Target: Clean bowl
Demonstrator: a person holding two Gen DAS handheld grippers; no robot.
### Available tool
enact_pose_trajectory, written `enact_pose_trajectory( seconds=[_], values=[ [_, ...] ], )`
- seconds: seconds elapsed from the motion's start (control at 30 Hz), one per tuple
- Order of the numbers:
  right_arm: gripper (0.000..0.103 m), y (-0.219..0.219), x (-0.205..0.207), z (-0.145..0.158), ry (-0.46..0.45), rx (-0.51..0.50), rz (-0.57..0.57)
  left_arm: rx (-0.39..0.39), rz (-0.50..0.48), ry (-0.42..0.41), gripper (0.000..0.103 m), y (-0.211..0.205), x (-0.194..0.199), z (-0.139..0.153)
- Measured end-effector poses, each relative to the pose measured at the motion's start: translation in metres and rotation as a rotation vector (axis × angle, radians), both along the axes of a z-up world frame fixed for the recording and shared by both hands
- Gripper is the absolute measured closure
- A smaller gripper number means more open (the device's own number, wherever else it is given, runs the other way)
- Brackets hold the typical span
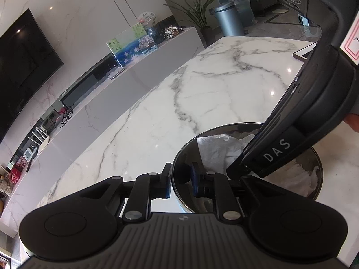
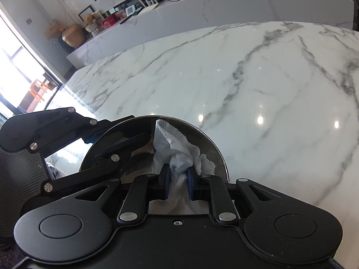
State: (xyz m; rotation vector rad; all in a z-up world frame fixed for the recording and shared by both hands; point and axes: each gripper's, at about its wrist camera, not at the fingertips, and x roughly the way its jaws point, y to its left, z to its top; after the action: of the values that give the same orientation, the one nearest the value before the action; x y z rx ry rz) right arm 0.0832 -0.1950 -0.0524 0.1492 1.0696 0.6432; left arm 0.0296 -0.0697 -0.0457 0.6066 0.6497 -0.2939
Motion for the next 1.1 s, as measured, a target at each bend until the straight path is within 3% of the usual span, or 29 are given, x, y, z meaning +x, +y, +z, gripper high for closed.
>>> enact_pose_trajectory(
  seconds=[0.1,0.4,0.67,0.9,1.1],
  values=[
    [0.09,0.004,-0.005,0.004,-0.038,-0.036,0.005,0.003,0.005,0.01,0.086,0.001,0.0,-0.001],
    [0.09,0.008,-0.022,0.037,-0.272,-0.168,0.015,0.027,0.005,0.015,0.085,0.001,-0.002,-0.004],
    [0.09,0.005,-0.017,0.026,-0.183,-0.223,0.056,0.035,0.011,0.011,0.085,-0.001,0.0,-0.005],
    [0.09,0.004,-0.014,0.018,-0.09,-0.206,0.088,0.043,0.01,0.0,0.085,-0.003,-0.001,-0.006],
    [0.09,0.009,-0.017,0.014,-0.101,-0.212,0.082,0.042,0.016,-0.002,0.085,-0.004,0.001,-0.005]
  ],
)
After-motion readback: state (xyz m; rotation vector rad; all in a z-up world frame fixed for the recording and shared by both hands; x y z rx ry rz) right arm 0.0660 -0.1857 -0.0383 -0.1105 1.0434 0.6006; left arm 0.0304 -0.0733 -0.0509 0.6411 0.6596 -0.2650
